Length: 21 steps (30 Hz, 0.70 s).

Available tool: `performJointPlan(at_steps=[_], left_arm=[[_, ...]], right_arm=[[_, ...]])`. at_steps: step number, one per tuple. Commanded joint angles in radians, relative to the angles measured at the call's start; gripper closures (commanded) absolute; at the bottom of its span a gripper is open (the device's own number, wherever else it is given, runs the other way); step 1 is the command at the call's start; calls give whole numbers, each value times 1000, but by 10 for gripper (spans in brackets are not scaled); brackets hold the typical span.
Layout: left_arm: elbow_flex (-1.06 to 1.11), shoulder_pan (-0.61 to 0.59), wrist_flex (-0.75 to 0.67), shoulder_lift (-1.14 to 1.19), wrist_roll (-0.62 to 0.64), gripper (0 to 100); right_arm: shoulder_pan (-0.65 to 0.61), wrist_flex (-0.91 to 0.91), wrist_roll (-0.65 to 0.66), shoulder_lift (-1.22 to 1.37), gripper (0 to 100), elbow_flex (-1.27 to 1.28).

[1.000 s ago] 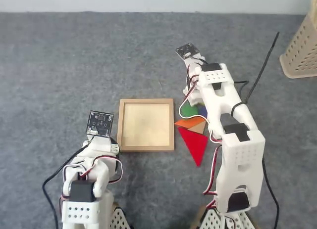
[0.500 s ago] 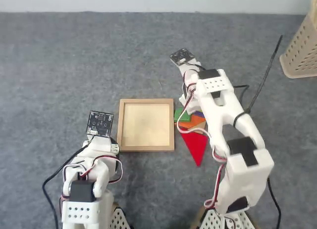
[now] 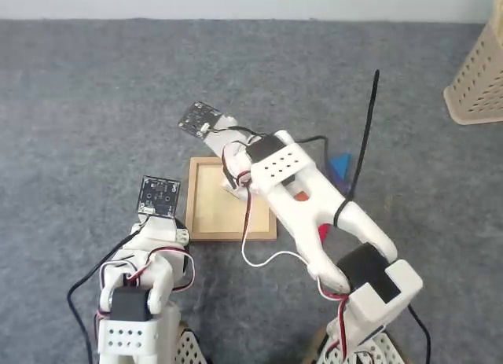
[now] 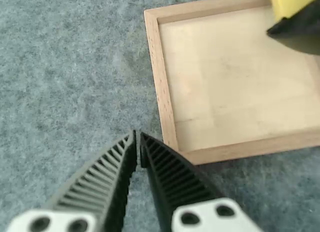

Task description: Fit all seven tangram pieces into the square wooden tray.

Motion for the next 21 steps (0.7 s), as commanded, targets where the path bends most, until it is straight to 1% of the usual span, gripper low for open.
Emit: performJointPlan(at_steps=[1, 6, 9, 14, 21], left_arm=[[-5, -5, 5, -3, 9, 989], [-5, -5, 5, -3, 9, 989], [-5, -5, 5, -3, 9, 989], [-5, -5, 5, -3, 9, 989], [-5, -5, 5, -3, 9, 989]], right_arm=[[-25, -79, 20, 2, 742, -15], [-38, -102, 29, 71, 738, -17], [-38, -94, 86, 82, 719, -12], [-39, -59, 87, 82, 656, -15], [-31, -54, 86, 82, 652, -15]])
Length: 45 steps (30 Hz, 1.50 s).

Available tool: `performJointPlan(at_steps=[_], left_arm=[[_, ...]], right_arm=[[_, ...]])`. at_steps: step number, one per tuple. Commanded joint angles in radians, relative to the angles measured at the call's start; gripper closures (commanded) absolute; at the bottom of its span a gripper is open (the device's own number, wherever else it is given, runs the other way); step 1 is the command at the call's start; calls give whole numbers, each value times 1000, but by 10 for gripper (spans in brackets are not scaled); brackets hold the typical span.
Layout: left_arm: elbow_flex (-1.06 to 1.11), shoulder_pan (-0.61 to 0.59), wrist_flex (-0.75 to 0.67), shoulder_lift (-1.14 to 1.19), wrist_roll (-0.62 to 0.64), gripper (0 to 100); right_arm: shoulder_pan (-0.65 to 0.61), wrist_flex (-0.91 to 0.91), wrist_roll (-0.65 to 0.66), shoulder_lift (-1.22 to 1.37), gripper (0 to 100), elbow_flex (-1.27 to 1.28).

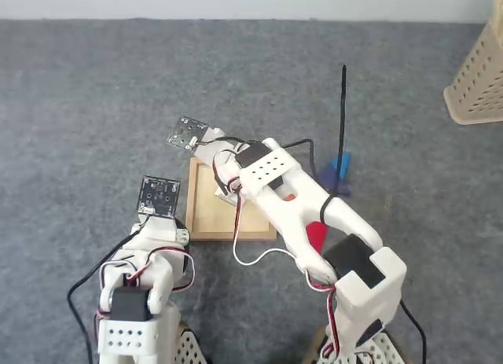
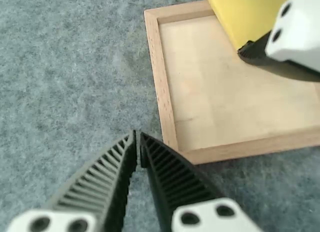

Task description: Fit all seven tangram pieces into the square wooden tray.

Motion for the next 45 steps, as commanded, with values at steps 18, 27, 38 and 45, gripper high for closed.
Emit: performJointPlan(at_steps=[18, 27, 38, 45], left_arm=[[-5, -5, 5, -3, 9, 989], [-5, -5, 5, -3, 9, 989], [-5, -5, 5, -3, 9, 989], [-5, -5, 5, -3, 9, 989]], right_arm=[[142, -211, -281, -240, 896, 258], [113, -308, -278, -220, 897, 328], [84, -403, -270, -145, 939, 354], [70, -406, -203, -180, 935, 399]])
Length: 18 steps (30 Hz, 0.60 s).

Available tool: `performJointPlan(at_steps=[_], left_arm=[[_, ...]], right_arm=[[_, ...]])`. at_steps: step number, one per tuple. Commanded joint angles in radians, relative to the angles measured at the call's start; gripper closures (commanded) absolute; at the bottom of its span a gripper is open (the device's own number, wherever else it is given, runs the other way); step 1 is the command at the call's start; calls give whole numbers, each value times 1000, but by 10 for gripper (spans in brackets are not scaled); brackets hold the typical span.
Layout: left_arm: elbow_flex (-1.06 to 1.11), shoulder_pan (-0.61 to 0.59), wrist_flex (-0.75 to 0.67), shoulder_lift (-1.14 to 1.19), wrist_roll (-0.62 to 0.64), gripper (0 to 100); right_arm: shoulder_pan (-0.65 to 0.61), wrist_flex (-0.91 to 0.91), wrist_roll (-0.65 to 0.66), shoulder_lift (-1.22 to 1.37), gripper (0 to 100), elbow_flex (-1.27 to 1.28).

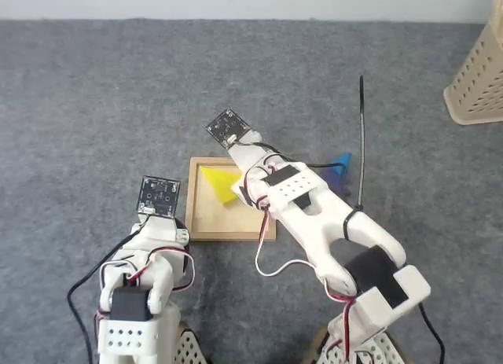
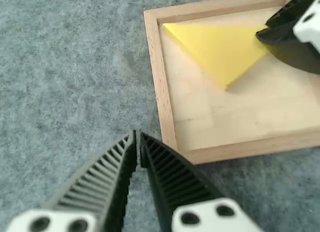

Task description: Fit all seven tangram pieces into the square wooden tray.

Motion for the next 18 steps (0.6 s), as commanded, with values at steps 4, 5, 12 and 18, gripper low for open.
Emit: performJointPlan(at_steps=[4, 5, 12, 18], left_arm=[[-5, -5, 5, -3, 9, 989], [-5, -5, 5, -3, 9, 989], [-5, -5, 5, -3, 9, 989], [-5, -6, 5, -3, 9, 989]], right_arm=[[-12, -7, 25, -21, 931, 3], [-12, -7, 25, -18, 931, -3], [2, -7, 25, -12, 931, -6], [64, -7, 25, -8, 931, -57]])
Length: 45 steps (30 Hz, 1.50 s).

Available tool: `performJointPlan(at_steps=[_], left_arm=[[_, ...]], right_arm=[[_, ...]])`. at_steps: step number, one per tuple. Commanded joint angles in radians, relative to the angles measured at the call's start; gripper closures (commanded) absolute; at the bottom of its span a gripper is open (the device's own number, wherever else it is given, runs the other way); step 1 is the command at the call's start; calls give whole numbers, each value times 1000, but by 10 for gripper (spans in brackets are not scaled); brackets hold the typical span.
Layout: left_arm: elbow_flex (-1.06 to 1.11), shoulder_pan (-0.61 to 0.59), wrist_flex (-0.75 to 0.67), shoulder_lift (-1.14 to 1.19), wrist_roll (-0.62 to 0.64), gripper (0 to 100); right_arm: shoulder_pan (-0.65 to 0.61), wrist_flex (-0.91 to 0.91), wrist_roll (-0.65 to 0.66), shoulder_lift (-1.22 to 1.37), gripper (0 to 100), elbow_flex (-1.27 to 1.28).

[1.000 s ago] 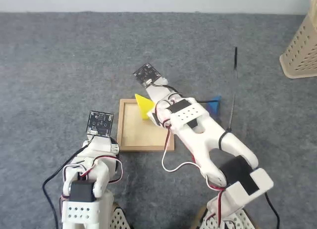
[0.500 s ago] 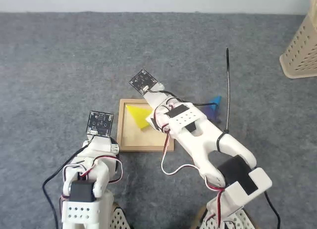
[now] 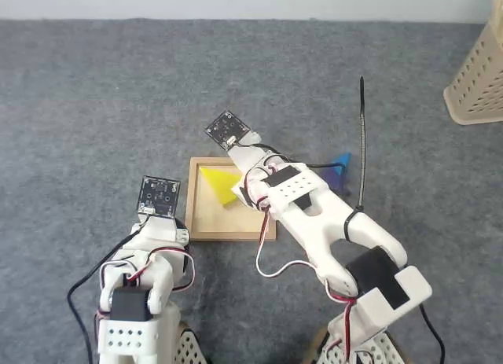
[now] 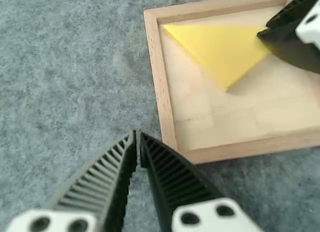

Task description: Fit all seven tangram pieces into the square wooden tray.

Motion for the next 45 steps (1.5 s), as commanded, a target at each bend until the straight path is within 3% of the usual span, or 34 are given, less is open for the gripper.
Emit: performJointPlan(at_steps=[1, 8, 11, 21, 26, 31, 41, 45], left_arm=[[-5, -6, 5, -3, 9, 989], [-5, -6, 5, -3, 9, 989], [-5, -6, 5, -3, 9, 989], [-5, -6, 5, -3, 9, 989], [-5, -6, 5, -3, 9, 989], [-5, -6, 5, -3, 9, 989], [-5, -6, 5, -3, 9, 989], [-5, -6, 5, -3, 9, 989]], right_arm=[[50, -7, 15, -4, 931, -57], [77, 2, 12, 127, 931, -198], [93, 4, -48, 116, 931, -233], [159, 111, -77, -213, 931, -66], [58, 205, -127, -369, 931, 109], [-65, 234, -137, -366, 931, 166], [-36, 232, -140, -234, 930, 141], [-28, 243, -160, -263, 879, 143]])
